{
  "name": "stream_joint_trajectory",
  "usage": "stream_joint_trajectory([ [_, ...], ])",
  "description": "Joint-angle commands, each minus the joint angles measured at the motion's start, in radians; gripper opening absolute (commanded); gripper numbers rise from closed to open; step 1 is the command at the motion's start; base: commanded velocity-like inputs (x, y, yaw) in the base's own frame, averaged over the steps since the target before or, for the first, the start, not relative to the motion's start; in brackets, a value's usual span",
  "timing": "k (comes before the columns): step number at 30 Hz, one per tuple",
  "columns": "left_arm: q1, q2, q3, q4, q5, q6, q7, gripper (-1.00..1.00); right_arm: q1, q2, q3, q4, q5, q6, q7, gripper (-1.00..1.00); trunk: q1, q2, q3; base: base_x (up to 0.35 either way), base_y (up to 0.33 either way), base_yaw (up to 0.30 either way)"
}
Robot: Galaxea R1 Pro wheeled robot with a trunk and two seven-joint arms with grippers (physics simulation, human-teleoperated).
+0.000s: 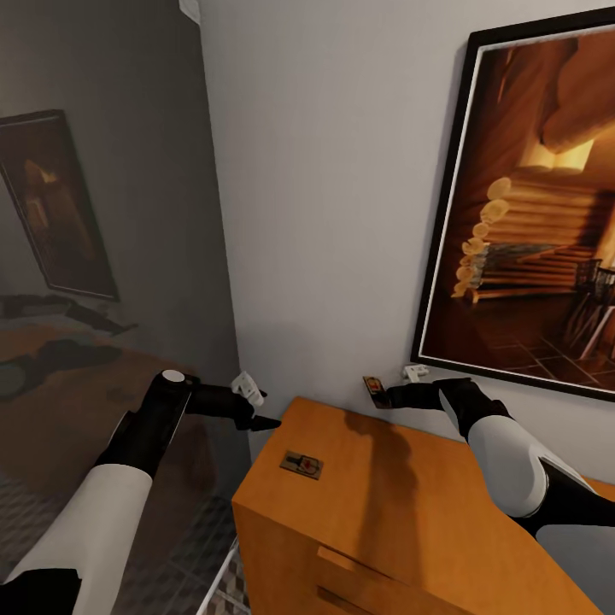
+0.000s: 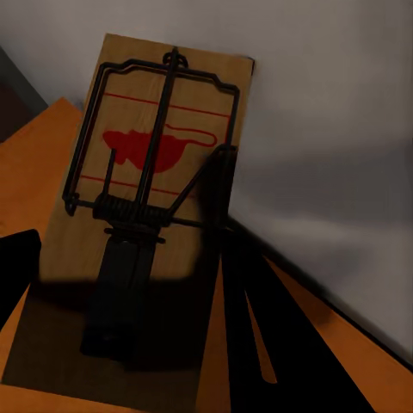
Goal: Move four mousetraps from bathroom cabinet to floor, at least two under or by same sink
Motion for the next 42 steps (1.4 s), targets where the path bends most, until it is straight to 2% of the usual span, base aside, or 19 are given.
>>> stream_joint_trajectory([
  [1, 0.0, 0.0, 0.0, 0.0, 0.0, 0.0, 0.0, 1.0, -0.001, 0.0, -0.011, -0.012, -0.01, -0.003, -0.076, -1.0, 0.0, 0.001, 0.0, 0.002, 0.0, 0.0],
  [15, 0.001, 0.0, -0.002, 0.001, 0.002, 0.0, 0.0, 1.0, -0.001, 0.0, -0.009, -0.01, -0.008, 0.001, -0.076, -1.0, 0.0, 0.001, 0.0, 0.0, 0.0, 0.0],
  [19, 0.001, 0.0, -0.002, 0.002, 0.002, 0.0, 0.0, 1.0, -0.001, -0.001, -0.006, -0.008, 0.02, 0.005, -0.055, -1.0, 0.0, 0.001, 0.0, 0.0, 0.0, 0.0],
  [21, 0.001, 0.0, -0.002, 0.002, 0.002, 0.0, 0.0, 1.0, -0.001, -0.001, -0.005, 0.0, 0.067, 0.003, -0.005, -1.0, 0.0, 0.001, 0.0, 0.0, 0.0, 0.0],
  [23, 0.001, 0.0, -0.002, 0.002, 0.002, -0.001, 0.0, 1.0, -0.001, -0.001, -0.005, 0.011, 0.162, -0.001, 0.11, -1.0, 0.0, 0.001, 0.0, 0.0, 0.0, 0.0],
  [24, 0.001, 0.001, -0.002, 0.002, 0.001, -0.001, 0.0, 1.0, -0.001, -0.001, -0.004, 0.012, 0.19, -0.002, 0.143, -1.0, 0.0, 0.001, 0.0, 0.0, 0.0, 0.0],
  [25, 0.001, 0.001, -0.002, 0.002, 0.001, -0.001, 0.0, 1.0, -0.001, -0.001, -0.002, 0.011, 0.248, -0.003, 0.208, -1.0, 0.0, 0.001, 0.0, 0.0, 0.0, 0.0],
  [26, 0.001, 0.001, -0.002, 0.002, 0.001, -0.001, 0.0, 1.0, -0.001, -0.001, -0.001, 0.01, 0.277, -0.003, 0.239, -1.0, 0.0, 0.001, 0.0, 0.0, 0.0, 0.0],
  [27, 0.001, 0.001, -0.002, 0.002, 0.001, -0.001, 0.0, 1.0, -0.001, 0.0, 0.007, 0.009, 0.337, -0.003, 0.298, -1.0, 0.0, 0.001, 0.0, 0.0, 0.0, 0.0],
  [28, 0.001, 0.001, -0.002, 0.002, 0.001, -0.001, 0.001, 1.0, -0.001, -0.001, 0.014, 0.008, 0.367, -0.004, 0.326, -1.0, 0.0, 0.001, 0.0, 0.0, 0.0, 0.0],
  [30, 0.001, 0.0, -0.002, 0.002, 0.002, -0.002, 0.001, 1.0, -0.001, -0.005, 0.053, -0.012, 0.484, -0.004, 0.428, -1.0, 0.0, 0.001, 0.0, 0.0, 0.0, 0.0],
  [31, 0.001, 0.0, -0.002, 0.002, 0.002, -0.002, 0.001, 1.0, -0.001, -0.006, 0.063, -0.019, 0.512, -0.004, 0.454, -1.0, 0.0, 0.001, 0.0, 0.0, 0.0, 0.0],
  [33, 0.001, 0.0, -0.002, 0.003, 0.002, -0.002, 0.002, 1.0, -0.001, -0.016, 0.09, -0.05, 0.616, -0.004, 0.58, -1.0, 0.0, 0.001, 0.0, 0.0, 0.0, 0.0],
  [34, 0.001, 0.0, -0.002, 0.003, 0.002, -0.002, 0.002, 1.0, -0.001, -0.021, 0.094, -0.06, 0.637, -0.005, 0.618, -1.0, 0.0, 0.001, 0.0, 0.0, 0.0, 0.0],
  [36, 0.001, -0.003, -0.004, 0.003, 0.003, -0.002, 0.002, 1.0, -0.001, -0.045, 0.101, -0.139, 0.69, -0.012, 0.755, -1.0, 0.0, 0.001, 0.0, 0.0, 0.0, 0.0],
  [39, 0.001, -0.01, -0.006, 0.003, 0.002, -0.002, 0.002, 1.0, -0.001, -0.062, 0.1, -0.287, 0.716, -0.02, 0.82, -1.0, 0.0, 0.001, 0.0, 0.0, 0.0, 0.0],
  [42, 0.001, -0.013, -0.006, 0.003, 0.003, -0.002, 0.008, 1.0, -0.001, -0.068, 0.1, -0.353, 0.726, -0.023, 0.841, -1.0, 0.0, 0.001, 0.0, 0.0, 0.0, 0.0],
])
